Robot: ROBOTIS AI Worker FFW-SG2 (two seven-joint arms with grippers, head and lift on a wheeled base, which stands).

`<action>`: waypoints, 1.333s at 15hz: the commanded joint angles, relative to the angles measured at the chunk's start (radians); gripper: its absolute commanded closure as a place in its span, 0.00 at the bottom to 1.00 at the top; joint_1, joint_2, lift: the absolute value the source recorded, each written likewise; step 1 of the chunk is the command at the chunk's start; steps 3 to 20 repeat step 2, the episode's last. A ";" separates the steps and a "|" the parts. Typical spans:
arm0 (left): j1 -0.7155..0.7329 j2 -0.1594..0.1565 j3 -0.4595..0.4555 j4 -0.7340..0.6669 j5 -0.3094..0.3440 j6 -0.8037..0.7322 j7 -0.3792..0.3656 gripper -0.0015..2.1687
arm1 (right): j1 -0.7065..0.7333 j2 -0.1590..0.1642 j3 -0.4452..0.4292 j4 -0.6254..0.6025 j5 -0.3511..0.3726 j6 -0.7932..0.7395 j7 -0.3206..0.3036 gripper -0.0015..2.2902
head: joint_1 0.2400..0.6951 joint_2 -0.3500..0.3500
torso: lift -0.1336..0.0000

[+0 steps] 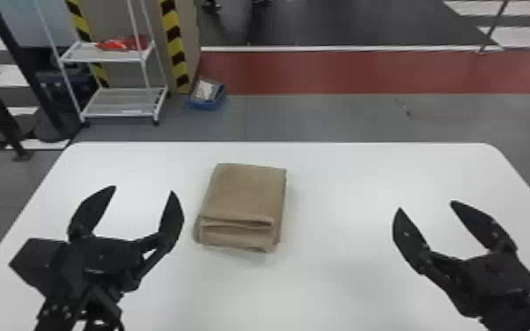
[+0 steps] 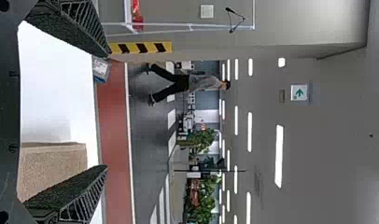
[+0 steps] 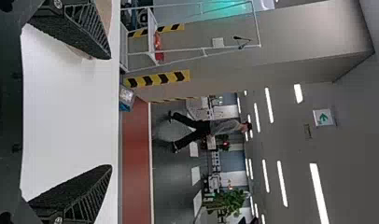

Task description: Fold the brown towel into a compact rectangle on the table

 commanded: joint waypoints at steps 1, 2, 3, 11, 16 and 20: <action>0.005 0.000 0.000 0.000 0.000 -0.007 0.001 0.02 | 0.004 0.002 -0.005 -0.003 -0.008 -0.001 0.000 0.02 | 1.00 0.53 | 0.07; 0.008 0.000 0.000 0.000 0.000 -0.020 0.003 0.02 | 0.004 0.002 -0.006 -0.003 -0.010 -0.001 0.000 0.02 | 1.00 0.53 | 0.07; 0.008 0.000 0.000 0.000 0.000 -0.020 0.003 0.02 | 0.004 0.002 -0.006 -0.003 -0.010 -0.001 0.000 0.02 | 1.00 0.53 | 0.07; 0.008 0.000 0.000 0.000 0.000 -0.020 0.003 0.02 | 0.004 0.002 -0.006 -0.003 -0.010 -0.001 0.000 0.02 | 1.00 0.53 | 0.07; 0.008 0.000 0.000 0.000 0.000 -0.020 0.003 0.02 | 0.004 0.002 -0.006 -0.003 -0.010 -0.001 0.000 0.02 | 1.00 0.53 | 0.07; 0.008 0.000 0.000 0.000 0.000 -0.020 0.003 0.02 | 0.004 0.002 -0.006 -0.003 -0.010 -0.001 0.000 0.02 | 1.00 0.53 | 0.07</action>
